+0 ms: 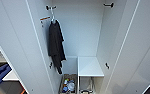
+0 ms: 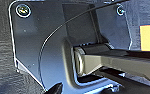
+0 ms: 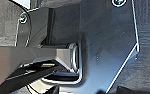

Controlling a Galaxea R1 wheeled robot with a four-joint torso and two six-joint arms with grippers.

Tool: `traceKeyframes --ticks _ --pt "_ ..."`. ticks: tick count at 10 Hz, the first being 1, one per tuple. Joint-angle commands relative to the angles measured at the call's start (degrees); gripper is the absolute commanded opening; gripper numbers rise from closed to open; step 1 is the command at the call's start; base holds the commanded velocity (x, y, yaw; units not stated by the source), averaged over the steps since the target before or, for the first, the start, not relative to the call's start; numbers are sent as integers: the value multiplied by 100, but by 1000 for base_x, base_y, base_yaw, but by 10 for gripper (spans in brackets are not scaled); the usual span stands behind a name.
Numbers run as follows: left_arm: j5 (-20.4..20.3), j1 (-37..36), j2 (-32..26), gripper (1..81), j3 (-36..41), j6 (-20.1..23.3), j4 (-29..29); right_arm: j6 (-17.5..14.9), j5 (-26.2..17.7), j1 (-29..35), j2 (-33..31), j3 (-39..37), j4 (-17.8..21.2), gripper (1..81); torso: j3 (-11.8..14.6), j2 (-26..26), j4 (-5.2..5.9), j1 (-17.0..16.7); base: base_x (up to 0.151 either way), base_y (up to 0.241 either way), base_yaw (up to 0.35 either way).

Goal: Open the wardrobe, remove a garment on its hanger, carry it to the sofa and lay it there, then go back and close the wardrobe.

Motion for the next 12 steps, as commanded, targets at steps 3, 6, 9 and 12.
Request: traceKeyframes --ticks 3,6,9,12 --pt "302 -193 -38 811 39 20 -54 -7 -326 138 23 -4 -18 811 0 0 0 2 67 0 0" --pt "354 -202 -73 811 30 -15 -72 -24 -326 138 5 22 -18 811 0 2 0 9 0 0 0" --pt "654 -123 -161 811 -31 -613 -871 2 -326 173 14 31 26 811 0 2 0 7 0 0 0" --pt "880 -210 -195 811 -128 -560 -967 46 -484 305 -134 196 43 811 0 2 0 7 0 0 0"
